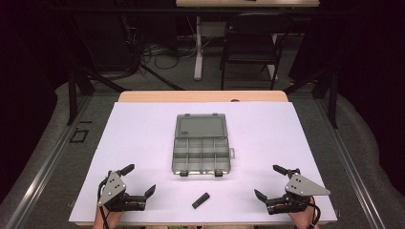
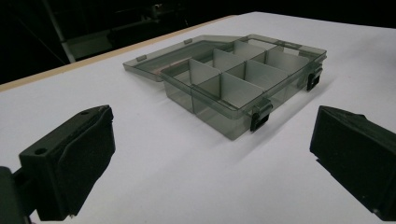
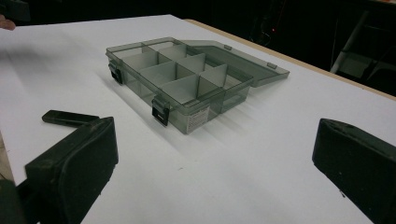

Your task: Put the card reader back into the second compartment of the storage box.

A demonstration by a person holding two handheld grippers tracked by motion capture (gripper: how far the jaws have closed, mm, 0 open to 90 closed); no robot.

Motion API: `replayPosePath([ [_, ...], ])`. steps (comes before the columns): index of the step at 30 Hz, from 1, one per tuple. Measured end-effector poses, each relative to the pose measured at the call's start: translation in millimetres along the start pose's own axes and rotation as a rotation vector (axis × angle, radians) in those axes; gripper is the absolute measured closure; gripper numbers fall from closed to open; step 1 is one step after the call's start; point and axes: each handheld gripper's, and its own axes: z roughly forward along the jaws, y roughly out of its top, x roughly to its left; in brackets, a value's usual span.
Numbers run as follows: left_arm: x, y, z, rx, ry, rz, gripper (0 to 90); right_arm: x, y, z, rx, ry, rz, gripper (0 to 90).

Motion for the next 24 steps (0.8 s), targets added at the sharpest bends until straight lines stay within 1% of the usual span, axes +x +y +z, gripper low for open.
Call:
replayPosePath([
  [2, -0.7, 0.4, 0.8, 0.007, -0.007, -0.002, 0.1, -0.3, 0.2, -0.4, 0.003, -0.003, -0.004, 0.0],
  [4, -1.5, 1.8, 1.1, 0.004, -0.01, -0.002, 0.1, -0.5, 0.6, -0.6, 0.002, -0.004, -0.006, 0.0],
  [8, -3.5, 3.3, 2.5, 0.009, -0.017, -0.003, 0.1, -1.1, 0.4, -0.2, 0.01, -0.002, 0.0, 0.0],
  [9, -5.4, 4.4, 3.8, 0.015, -0.025, 0.0, 0.2, -1.2, 0.1, -0.1, 0.012, -0.002, 0.001, 0.0],
  [13, -8.9, 6.8, 5.8, 0.021, -0.027, 0.01, 0.2, -1.4, 0.2, 0.0, 0.014, -0.007, 0.007, 0.0],
  [15, -10.5, 8.0, 7.6, 0.03, -0.034, 0.011, 0.1, -2.2, 0.0, 0.7, 0.015, -0.009, 0.007, 0.0],
  [16, -12.7, 9.1, 10.3, 0.042, -0.048, 0.012, 0.1, -2.7, -0.5, 1.3, 0.024, -0.013, 0.007, 0.0],
  [17, -12.7, 9.1, 10.3, 0.042, -0.048, 0.012, 0.1, -2.9, -0.6, 1.4, 0.027, -0.013, 0.005, 0.0],
  [18, -15.7, 10.8, 12.8, 0.058, -0.053, 0.02, 0.1, -2.9, -0.6, 1.4, 0.027, -0.015, 0.006, 0.0],
  [19, -15.7, 10.8, 12.8, 0.058, -0.053, 0.02, 0.1, -2.9, -0.5, 1.4, 0.027, -0.015, 0.006, 0.0],
  [21, -20.1, 14.0, 15.9, 0.078, -0.066, 0.019, 0.1, -2.8, -0.3, 1.2, 0.028, -0.014, 0.005, 0.0],
  [22, -20.1, 14.0, 15.9, 0.078, -0.066, 0.019, 0.1, -2.8, -0.3, 1.2, 0.028, -0.014, 0.005, 0.0],
  [24, -22.3, 16.0, 18.5, 0.095, -0.073, 0.014, 0.1, -3.1, -0.4, 1.3, 0.028, -0.013, 0.005, 0.0],
])
